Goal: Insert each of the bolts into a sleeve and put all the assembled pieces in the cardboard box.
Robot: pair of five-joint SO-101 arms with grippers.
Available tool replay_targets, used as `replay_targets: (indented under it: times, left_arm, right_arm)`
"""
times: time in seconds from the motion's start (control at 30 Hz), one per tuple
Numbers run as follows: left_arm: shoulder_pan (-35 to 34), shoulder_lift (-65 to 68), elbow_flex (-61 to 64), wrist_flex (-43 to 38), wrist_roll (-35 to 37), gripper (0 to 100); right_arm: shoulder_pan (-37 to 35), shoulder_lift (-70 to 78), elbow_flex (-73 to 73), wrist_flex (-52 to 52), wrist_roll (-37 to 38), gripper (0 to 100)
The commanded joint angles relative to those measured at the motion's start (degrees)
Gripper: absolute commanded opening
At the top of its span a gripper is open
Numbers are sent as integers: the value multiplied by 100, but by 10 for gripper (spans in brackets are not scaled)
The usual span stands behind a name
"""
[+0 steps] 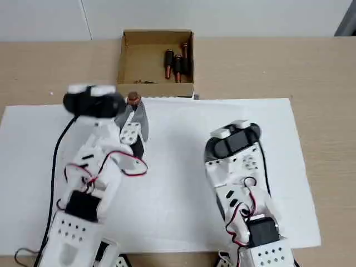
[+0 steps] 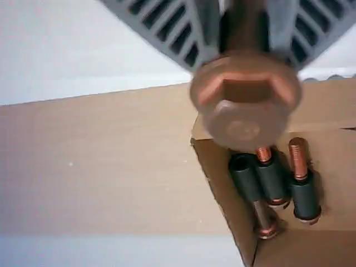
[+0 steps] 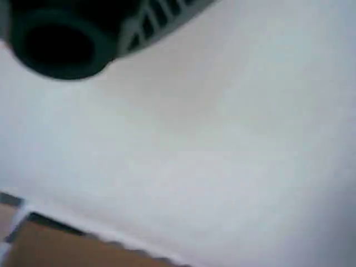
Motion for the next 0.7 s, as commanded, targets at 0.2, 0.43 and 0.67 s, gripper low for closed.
replay_targets:
  times: [0.2,0.43,0.67]
  left_arm:
    - [44,-1644,769,-273,1398,5]
    - [53,-2690,1684,-756,1574,5]
    - [554,-3437,2290,-730,1591,5]
  right_arm:
    - [-1130,-75,387,-971,-9,2]
    - [-1798,-75,677,-1314,-9,2]
    - [-2105,-75,686,-1314,0,2]
